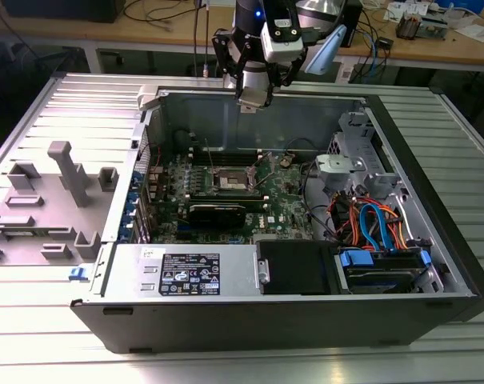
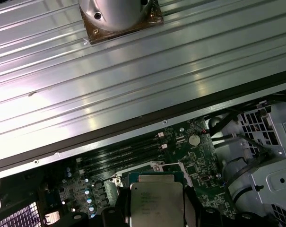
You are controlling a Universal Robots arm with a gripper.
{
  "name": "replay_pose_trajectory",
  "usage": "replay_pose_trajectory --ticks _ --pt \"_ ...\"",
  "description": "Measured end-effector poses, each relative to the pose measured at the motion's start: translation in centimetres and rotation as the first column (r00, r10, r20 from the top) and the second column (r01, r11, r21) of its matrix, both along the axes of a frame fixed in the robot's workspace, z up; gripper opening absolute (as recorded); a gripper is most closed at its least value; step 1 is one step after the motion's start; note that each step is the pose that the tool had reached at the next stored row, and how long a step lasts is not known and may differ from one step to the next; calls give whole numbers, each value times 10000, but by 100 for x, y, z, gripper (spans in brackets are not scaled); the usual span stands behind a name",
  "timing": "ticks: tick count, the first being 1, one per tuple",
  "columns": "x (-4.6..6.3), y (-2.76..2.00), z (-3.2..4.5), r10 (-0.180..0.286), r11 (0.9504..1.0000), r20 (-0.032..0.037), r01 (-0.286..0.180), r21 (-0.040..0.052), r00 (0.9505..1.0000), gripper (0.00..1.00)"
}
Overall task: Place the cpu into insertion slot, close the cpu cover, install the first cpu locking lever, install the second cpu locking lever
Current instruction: 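Place the cpu into insertion slot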
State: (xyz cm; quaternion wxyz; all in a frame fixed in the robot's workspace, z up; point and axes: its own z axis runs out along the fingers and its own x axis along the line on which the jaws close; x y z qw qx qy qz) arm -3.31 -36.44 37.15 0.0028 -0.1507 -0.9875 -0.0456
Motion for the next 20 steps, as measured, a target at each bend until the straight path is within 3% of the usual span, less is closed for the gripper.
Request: replay_pose_trajectory --ticks 10,20 --pt "0 0 -1 -607 9982 0 607 0 9982 55" --pt "0 0 -1 -611 9981 0 611 0 9981 55"
